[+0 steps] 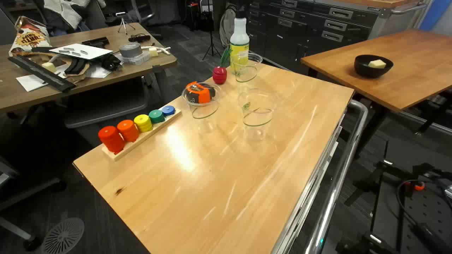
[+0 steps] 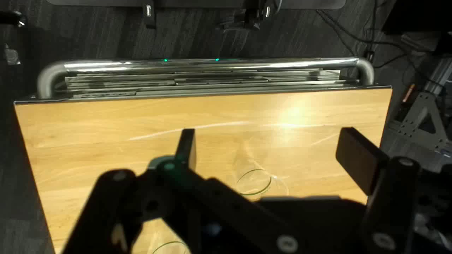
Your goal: Stack the cups together
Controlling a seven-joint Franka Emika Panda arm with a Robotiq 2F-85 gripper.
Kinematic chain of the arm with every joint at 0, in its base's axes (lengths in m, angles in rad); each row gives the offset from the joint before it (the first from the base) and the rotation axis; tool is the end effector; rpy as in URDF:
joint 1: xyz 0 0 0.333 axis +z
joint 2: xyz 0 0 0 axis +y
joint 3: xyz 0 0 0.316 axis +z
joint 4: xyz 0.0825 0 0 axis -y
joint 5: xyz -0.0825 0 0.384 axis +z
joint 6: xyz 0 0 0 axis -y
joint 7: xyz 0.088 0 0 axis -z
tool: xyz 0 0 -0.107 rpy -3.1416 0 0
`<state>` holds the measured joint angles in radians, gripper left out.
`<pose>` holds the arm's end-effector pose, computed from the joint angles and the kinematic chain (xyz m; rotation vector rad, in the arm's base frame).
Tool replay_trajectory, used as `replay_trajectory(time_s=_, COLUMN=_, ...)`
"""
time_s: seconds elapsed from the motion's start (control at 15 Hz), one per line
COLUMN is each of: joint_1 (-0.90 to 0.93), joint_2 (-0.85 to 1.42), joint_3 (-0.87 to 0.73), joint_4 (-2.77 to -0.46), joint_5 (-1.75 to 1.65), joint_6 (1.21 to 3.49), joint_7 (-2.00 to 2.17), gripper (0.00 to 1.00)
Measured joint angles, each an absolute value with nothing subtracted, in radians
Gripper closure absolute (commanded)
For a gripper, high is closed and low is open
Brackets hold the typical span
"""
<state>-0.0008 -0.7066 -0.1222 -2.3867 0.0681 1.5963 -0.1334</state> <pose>0.3255 -0.0409 0.5519 -2.9831 -0.0570 0.1053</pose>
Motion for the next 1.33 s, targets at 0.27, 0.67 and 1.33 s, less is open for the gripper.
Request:
replay_trajectory(time_s=0.27, joint_1=-0.001, joint_2=-0.712, joint_3=-0.122, joint_4=-2.373, joint_5=0.068, joint_6=1.598, joint_7=-0.133, gripper=0.00)
replay_trajectory(time_s=0.67, joint_1=-0.004, joint_2=-0.706, joint_3=-0.122, joint_4=-2.373, joint_5=0.067, joint_6=1.599, joint_7=-0.131, gripper=0.00)
replay_trajectory(time_s=1.33, joint_1=-0.022, joint_2=-0.338, joint_3=-0.119, joint_4=-2.225, joint_5=0.021, joint_6=1.884, joint_7=-0.102, gripper=0.00)
